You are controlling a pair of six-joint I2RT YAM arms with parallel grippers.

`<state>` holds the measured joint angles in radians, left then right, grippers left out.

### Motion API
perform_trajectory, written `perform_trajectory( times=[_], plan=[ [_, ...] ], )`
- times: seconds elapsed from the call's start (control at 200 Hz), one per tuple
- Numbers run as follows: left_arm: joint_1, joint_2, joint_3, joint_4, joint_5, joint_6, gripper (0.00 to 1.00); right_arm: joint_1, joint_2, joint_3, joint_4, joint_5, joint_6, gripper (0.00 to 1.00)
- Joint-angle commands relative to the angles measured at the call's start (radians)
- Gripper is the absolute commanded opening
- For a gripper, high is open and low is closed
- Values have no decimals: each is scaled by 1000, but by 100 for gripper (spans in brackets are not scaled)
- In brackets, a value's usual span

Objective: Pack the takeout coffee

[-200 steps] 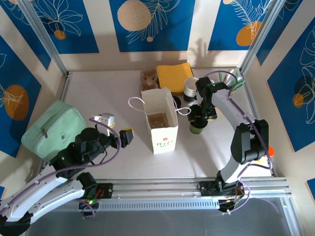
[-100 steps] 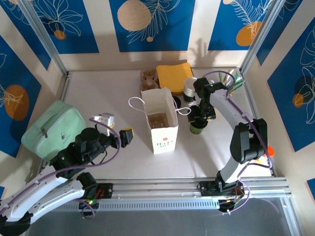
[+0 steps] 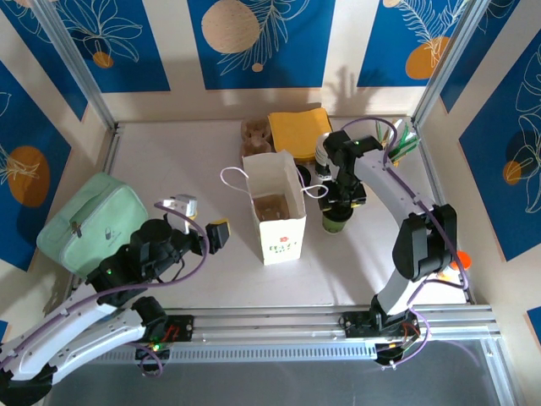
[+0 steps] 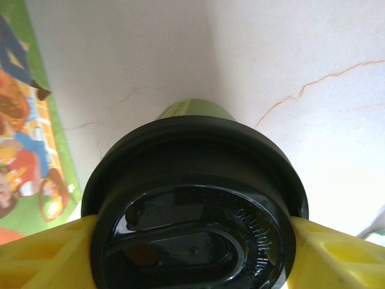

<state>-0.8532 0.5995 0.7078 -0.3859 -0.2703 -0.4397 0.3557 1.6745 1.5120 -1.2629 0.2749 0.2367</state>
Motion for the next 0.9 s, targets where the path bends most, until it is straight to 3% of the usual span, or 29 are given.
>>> perform_trajectory(
  times=[0.0,0.215,0.48,0.895],
  plan=[
    [0,11,29,-15,-9,11,97,29,-73,70,-112,11,39,68],
    [0,43,39,0,0,21,97,67,-129,151,-198,86,53,68],
    [0,62,23,24,32,7,95,48,-144,254,-275,163,51,68],
    [0,53,-11,31,30,0,95,90,-108,549,-394,136,83,68]
  ],
)
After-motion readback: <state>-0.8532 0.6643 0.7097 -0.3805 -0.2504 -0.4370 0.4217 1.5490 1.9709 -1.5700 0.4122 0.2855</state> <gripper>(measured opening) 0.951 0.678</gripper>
